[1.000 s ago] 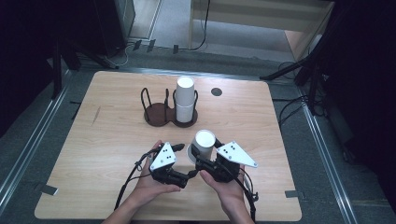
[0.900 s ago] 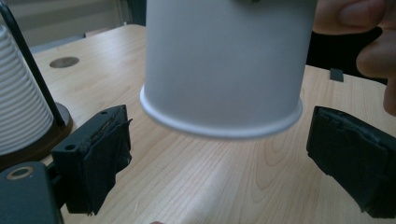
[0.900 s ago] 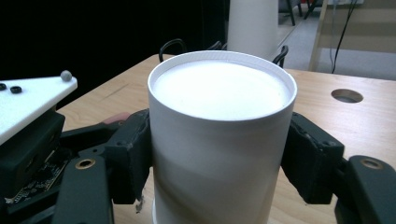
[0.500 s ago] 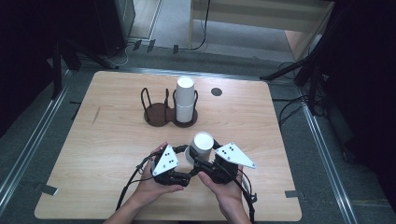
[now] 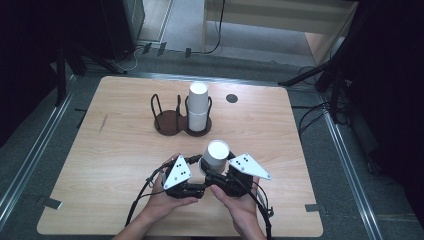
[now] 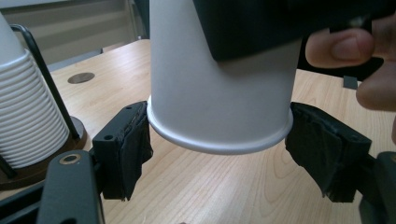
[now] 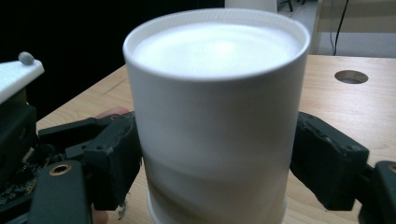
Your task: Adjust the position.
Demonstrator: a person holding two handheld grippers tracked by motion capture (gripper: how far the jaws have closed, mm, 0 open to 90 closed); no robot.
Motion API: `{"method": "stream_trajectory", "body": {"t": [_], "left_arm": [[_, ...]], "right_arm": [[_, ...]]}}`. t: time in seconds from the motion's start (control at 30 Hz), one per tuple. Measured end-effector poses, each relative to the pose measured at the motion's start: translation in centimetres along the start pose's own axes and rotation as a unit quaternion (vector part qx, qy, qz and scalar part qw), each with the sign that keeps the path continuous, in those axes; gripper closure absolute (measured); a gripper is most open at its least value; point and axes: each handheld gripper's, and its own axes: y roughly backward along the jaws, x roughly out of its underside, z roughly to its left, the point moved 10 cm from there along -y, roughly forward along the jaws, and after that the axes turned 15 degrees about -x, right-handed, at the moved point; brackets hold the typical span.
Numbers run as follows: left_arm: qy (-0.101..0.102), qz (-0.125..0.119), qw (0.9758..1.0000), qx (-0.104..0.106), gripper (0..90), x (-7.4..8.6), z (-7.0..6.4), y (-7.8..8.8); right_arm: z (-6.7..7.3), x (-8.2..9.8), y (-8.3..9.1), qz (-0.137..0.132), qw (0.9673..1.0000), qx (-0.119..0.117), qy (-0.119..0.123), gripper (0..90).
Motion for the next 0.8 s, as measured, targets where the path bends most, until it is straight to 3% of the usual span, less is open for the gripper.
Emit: {"method": "stream_trajectory", "body": {"t": [0.4, 0.8], "left_arm": [[-0.001, -0.014, 0.9998, -0.011, 23.6, -0.41, 0.37, 0.20], [-0.004, -0.029, 0.9993, -0.023, 23.5, -0.72, 0.59, 0.40]], "right_arm": [[0.01, 0.47, -0.32, 0.003, 1.0000, 0.008, -0.001, 19.9], [0.13, 0.80, -0.48, 0.010, 0.9999, -0.004, -0.012, 22.0]]}}
